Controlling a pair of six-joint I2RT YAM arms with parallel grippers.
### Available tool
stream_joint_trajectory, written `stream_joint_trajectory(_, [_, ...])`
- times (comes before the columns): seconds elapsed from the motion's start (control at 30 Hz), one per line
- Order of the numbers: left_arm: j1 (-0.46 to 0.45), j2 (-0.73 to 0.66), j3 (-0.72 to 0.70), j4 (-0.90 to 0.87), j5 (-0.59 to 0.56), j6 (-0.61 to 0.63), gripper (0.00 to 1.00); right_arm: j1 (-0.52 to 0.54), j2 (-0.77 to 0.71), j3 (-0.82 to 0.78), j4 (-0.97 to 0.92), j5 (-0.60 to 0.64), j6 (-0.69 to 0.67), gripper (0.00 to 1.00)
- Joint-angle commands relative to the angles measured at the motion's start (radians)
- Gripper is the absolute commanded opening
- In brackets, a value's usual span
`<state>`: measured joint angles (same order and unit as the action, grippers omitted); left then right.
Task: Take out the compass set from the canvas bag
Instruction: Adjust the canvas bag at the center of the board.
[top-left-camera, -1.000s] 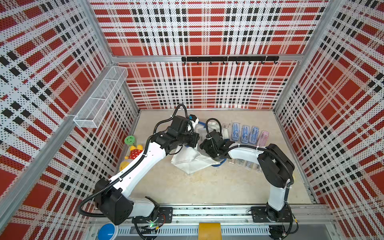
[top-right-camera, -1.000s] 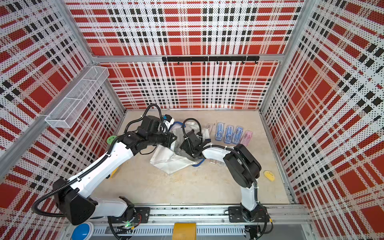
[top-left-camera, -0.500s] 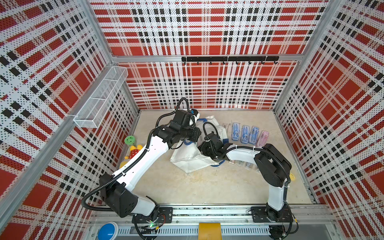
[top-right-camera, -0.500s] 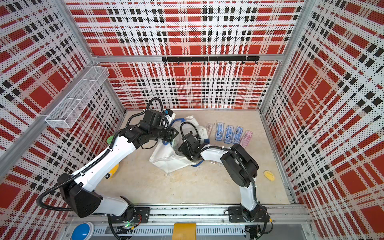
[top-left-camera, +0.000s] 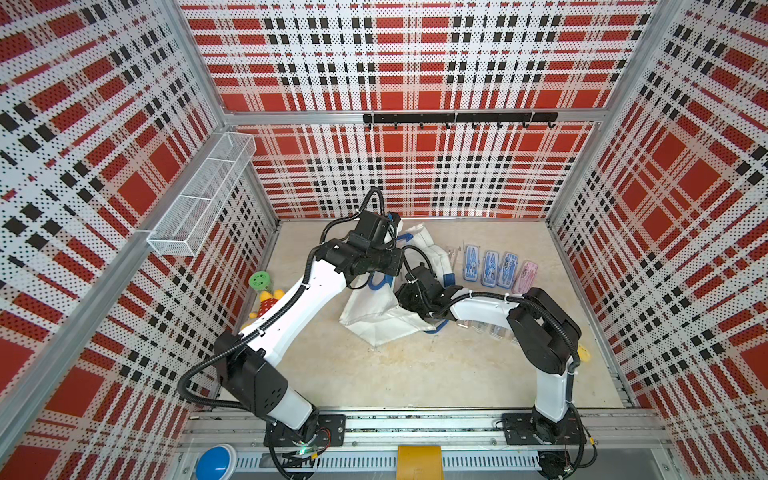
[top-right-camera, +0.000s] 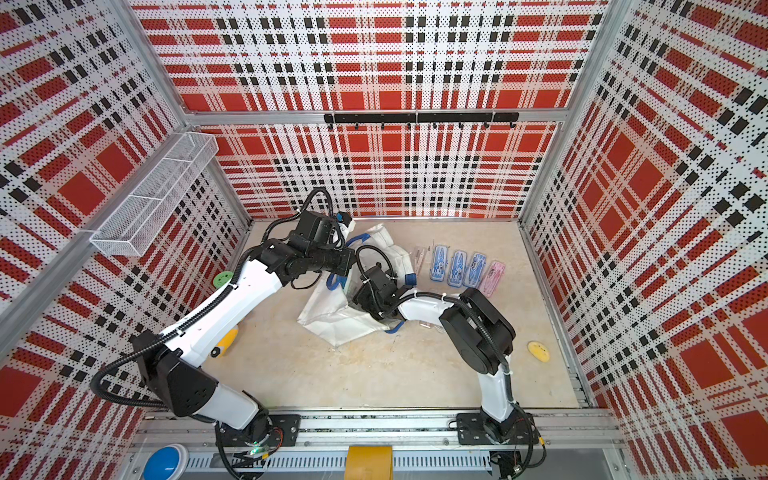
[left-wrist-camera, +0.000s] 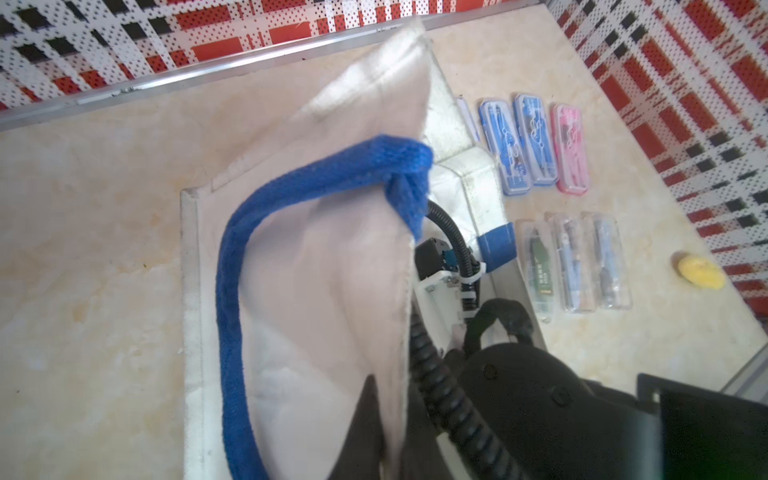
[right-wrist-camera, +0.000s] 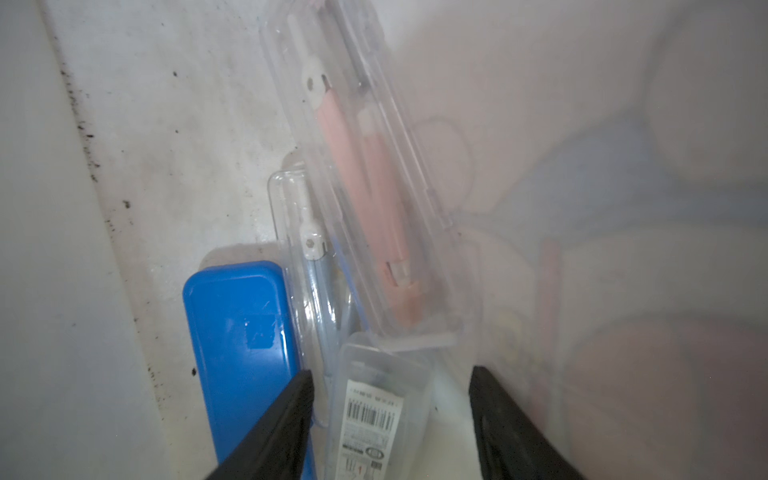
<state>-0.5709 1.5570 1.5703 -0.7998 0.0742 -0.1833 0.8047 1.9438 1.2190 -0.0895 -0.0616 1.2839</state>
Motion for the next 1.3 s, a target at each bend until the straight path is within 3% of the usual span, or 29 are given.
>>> stream_joint_trajectory(0.0, [-0.013, 0.022, 0.054, -0.014, 0.037, -0.002, 0.00, 0.010, 0.007, 0.002, 0.072, -0.019, 0.032, 0.63])
stream_joint_trajectory(0.17, [-0.036, 0.044, 0.123, -0.007, 0.071, 0.054, 0.00, 0.026, 0.027, -0.010, 0.189, -0.056, 0.116, 0.62])
stream_joint_trajectory(0.57, [-0.057, 0.012, 0.129, 0.059, 0.063, 0.160, 0.00, 0.052, 0.086, 0.080, 0.205, -0.114, 0.109, 0.60])
stream_joint_trajectory(0.83, [-0.056, -0.045, 0.007, 0.075, 0.076, 0.153, 0.00, 0.025, -0.042, -0.040, 0.177, 0.000, 0.106, 0.67])
stream_joint_trajectory(1.03, [-0.056, -0.111, -0.078, 0.108, 0.096, 0.139, 0.00, -0.003, -0.166, -0.109, 0.017, 0.101, 0.073, 0.68])
stream_joint_trajectory(1.27, [-0.056, -0.155, -0.130, 0.144, 0.134, 0.117, 0.00, -0.023, -0.163, -0.078, -0.063, 0.117, 0.009, 0.66])
